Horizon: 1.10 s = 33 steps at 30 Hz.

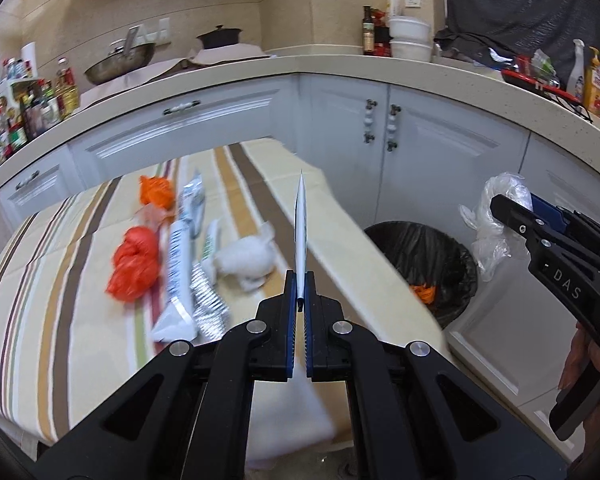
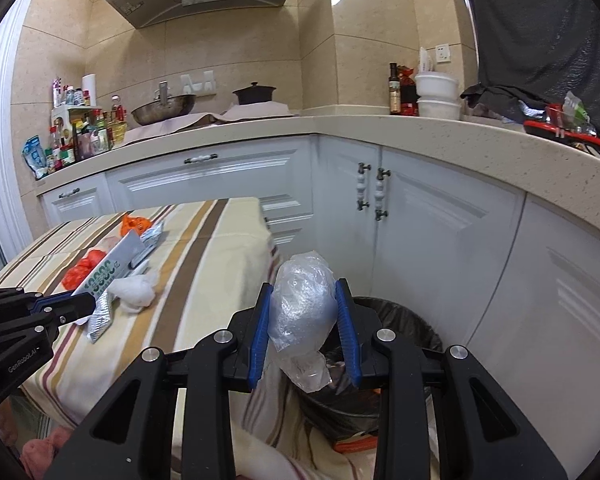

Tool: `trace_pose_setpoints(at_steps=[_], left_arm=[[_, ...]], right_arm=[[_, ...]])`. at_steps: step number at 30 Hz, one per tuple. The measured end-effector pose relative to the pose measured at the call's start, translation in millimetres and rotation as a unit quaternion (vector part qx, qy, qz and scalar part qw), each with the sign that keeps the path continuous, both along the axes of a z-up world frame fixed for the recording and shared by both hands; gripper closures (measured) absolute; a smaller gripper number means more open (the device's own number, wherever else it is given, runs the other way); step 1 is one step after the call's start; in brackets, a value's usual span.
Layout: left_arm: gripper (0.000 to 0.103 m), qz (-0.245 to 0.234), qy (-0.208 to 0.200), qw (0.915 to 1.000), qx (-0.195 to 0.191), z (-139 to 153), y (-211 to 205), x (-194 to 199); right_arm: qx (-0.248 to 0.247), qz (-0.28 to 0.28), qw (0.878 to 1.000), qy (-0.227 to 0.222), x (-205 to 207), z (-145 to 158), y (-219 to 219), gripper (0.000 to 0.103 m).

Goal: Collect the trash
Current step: 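Carry both items over the bin and open both grippers to drop them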

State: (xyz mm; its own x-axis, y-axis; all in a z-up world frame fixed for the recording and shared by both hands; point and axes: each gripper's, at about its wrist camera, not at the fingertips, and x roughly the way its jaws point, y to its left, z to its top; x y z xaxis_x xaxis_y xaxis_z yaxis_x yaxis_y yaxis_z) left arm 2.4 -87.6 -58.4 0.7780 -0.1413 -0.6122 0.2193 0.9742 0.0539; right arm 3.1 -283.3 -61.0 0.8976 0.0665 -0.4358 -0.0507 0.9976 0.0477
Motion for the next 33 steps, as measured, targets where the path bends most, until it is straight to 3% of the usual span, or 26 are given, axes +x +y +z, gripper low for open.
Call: trace_pose_setpoints(at_steps=[8, 20, 22, 24, 27, 33], left_arm=[[0.1, -0.048, 0.005, 0.9988, -0.007, 2.0, -58.3, 40.2], [0.099, -0.067, 0.024, 0.9974, -0.004, -9.0, -141.2, 110.1], [0.094, -0.064, 0.04, 0.9971, 0.002, -18.7, -150.7, 124.4], [0.088, -0.05, 0.051, 0.9974, 0.005, -29.3, -154.7, 137.0], [0.065, -0.034, 0.062, 0.9974, 0.009, -40.8, -156.6, 147.6], [0.064, -0.029, 0.064, 0.9975, 0.009, -42.9, -146.6, 145.5]], right_arm=[[-0.015, -0.04, 0.999, -0.009, 18.1, 5.6, -40.1, 0.071], [-0.001, -0.069, 0.998, 0.009, 67.9, -12.0, -86.5, 0.071], [0.004, -0.068, 0.998, 0.015, 77.3, -18.5, -89.9, 0.07], [0.009, -0.072, 0.997, 0.022, 88.2, -26.4, -94.2, 0.056], [0.012, -0.08, 0.996, 0.031, 102.0, -37.2, -98.1, 0.052], [0.017, -0.086, 0.996, 0.032, 100.8, -38.7, -96.5, 0.051]])
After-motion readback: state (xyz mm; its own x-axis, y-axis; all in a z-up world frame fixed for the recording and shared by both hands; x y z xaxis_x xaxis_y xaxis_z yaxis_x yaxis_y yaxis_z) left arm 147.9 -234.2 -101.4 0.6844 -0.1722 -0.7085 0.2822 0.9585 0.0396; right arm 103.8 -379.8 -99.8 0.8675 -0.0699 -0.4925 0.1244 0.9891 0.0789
